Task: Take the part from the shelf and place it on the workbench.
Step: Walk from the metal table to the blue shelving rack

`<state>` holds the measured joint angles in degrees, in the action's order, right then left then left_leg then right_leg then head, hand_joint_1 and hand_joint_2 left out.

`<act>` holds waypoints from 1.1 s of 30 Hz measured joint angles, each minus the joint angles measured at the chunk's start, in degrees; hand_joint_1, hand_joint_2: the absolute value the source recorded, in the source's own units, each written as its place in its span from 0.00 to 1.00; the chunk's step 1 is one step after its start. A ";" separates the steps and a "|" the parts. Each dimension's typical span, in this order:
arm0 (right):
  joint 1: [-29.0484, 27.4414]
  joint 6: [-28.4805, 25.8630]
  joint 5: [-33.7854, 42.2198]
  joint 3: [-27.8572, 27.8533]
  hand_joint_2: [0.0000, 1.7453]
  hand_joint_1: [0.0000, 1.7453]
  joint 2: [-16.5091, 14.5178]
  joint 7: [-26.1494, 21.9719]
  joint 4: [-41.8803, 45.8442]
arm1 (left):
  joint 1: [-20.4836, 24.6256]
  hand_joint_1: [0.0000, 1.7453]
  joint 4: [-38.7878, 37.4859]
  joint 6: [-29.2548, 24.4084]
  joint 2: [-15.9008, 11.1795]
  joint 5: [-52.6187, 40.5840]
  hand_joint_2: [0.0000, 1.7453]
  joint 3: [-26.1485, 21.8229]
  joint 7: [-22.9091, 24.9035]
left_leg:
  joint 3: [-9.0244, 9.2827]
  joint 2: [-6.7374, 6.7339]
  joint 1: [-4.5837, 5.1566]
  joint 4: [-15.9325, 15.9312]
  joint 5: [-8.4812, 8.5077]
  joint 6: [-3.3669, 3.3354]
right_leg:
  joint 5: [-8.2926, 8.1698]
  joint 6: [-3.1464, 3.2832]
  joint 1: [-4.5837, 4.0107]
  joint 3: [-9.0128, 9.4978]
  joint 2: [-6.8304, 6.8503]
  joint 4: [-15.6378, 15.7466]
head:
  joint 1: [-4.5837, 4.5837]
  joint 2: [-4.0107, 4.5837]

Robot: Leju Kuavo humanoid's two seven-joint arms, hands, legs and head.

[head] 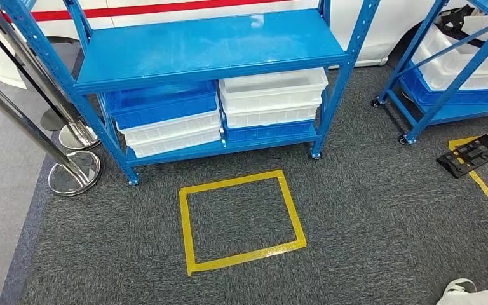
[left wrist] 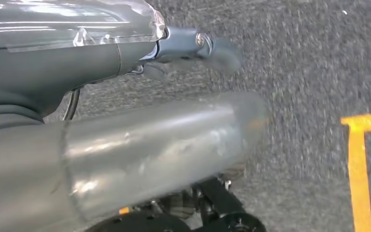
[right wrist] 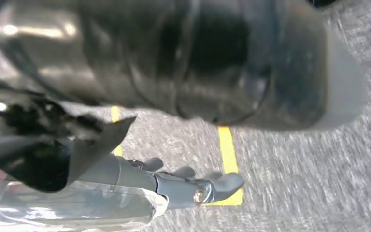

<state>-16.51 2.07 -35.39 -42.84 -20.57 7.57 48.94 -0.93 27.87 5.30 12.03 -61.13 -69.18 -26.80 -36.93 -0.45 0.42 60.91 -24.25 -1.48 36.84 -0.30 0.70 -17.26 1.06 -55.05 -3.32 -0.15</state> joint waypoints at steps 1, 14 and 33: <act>0.27 0.04 -0.04 0.04 0.00 0.00 -0.01 -0.03 0.03 | 0.13 0.00 0.00 0.00 -0.02 -0.06 0.00 -0.04 -0.01 | 1.20 0.19 -0.10 -0.96 -1.01 -0.42 | -1.26 -0.36 0.04 -0.77 -0.04 -2.24 | -0.01 0.00; 0.02 0.48 -0.91 -0.82 0.00 0.00 0.10 -0.56 0.01 | 0.37 0.00 -0.42 -0.18 0.10 -0.27 0.00 -0.68 -0.09 | 18.16 2.42 -0.30 -5.58 -11.98 -0.01 | -13.33 0.37 -0.45 -22.39 -1.06 -7.11 | -0.02 0.00; 0.91 0.73 -1.15 -1.06 0.00 0.00 0.10 -0.99 0.11 | 1.31 0.00 -1.42 -2.11 -0.27 -0.57 0.00 -1.06 -0.77 | -0.26 0.80 -0.79 0.49 -0.51 -0.38 | 0.80 -0.59 -0.10 -5.15 -1.64 -4.40 | -0.01 0.00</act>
<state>-15.61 2.80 -36.54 -43.90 -20.47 6.58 49.05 0.38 26.45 3.19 11.76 -61.70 -70.24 -27.57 -37.19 0.35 -0.37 61.40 -24.75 -1.86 37.64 -0.89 0.59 -22.41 -0.58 -59.45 -3.33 -0.15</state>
